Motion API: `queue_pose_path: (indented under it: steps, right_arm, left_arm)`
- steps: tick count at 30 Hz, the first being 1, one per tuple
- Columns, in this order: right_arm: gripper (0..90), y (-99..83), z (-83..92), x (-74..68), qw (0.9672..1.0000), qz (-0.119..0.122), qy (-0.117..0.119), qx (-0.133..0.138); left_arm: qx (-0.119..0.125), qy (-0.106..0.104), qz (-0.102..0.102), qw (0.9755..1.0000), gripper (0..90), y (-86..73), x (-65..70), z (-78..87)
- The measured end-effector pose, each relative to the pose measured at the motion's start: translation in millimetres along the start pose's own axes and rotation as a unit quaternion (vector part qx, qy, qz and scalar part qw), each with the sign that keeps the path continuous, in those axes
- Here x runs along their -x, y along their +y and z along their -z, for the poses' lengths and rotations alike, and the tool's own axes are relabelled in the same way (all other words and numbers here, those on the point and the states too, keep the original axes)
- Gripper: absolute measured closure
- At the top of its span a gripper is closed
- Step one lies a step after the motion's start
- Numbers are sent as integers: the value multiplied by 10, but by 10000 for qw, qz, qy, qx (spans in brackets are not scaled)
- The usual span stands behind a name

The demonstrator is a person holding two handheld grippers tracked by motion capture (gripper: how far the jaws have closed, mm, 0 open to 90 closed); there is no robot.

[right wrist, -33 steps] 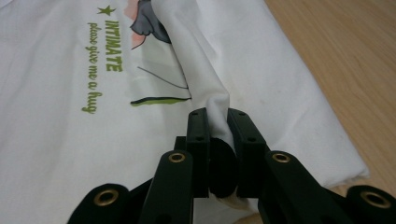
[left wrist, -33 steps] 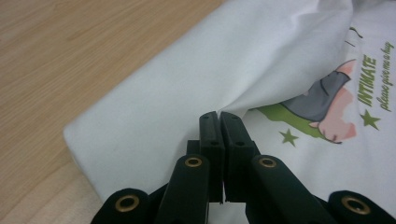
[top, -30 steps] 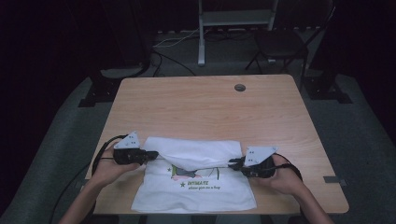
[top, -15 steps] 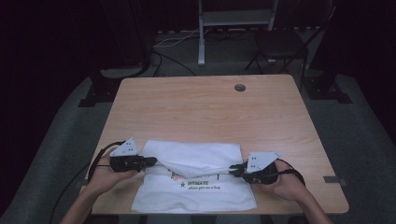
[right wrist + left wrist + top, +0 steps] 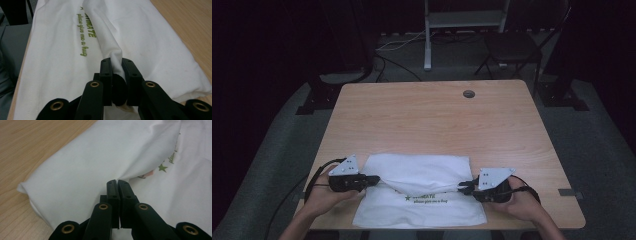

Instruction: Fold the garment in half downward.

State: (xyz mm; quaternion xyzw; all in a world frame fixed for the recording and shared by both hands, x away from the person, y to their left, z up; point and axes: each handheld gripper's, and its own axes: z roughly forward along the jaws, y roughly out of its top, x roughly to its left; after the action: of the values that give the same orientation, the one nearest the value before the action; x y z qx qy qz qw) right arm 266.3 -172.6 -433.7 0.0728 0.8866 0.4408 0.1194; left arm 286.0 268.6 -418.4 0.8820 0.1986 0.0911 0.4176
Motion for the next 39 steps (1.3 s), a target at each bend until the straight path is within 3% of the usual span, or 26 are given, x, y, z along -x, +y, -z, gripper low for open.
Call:
queue_pose_path:
  steps: [17, 27, 39]
  right_arm:
    - [795, -31, 45, -154, 9999, 30, 168, 0]
    - [795, 10, 123, -199, 9998, 36, 122, 167]
    - [795, -4, 174, -265, 9996, 30, 181, 218]
  left_arm:
    - [21, -81, -63, 9999, 889, -101, 246, 90]
    - [167, -64, -106, 9998, 889, -57, 311, 188]
    - [183, -208, -131, 9995, 889, -81, 425, 236]
